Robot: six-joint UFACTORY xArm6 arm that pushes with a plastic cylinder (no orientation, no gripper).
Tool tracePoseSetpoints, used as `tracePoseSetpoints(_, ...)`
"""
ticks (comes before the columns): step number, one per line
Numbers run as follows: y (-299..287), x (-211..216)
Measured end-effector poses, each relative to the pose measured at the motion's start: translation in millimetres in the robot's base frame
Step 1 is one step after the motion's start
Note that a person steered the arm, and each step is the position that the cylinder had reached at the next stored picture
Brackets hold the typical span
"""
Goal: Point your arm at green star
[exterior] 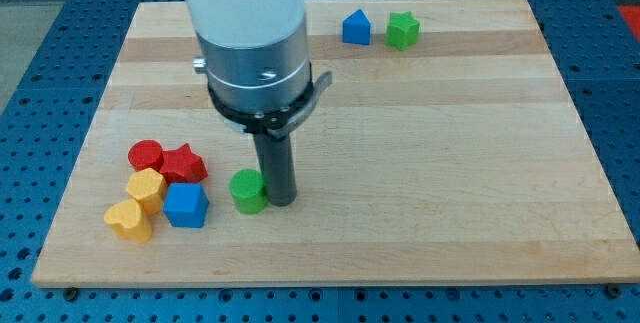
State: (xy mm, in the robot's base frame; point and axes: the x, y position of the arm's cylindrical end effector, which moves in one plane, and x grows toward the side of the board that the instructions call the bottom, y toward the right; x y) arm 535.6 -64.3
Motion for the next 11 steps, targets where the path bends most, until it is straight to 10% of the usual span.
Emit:
tracePoseSetpoints(3, -39, 0)
tracePoseSetpoints(6, 107, -18)
tracePoseSetpoints(11, 190, -238)
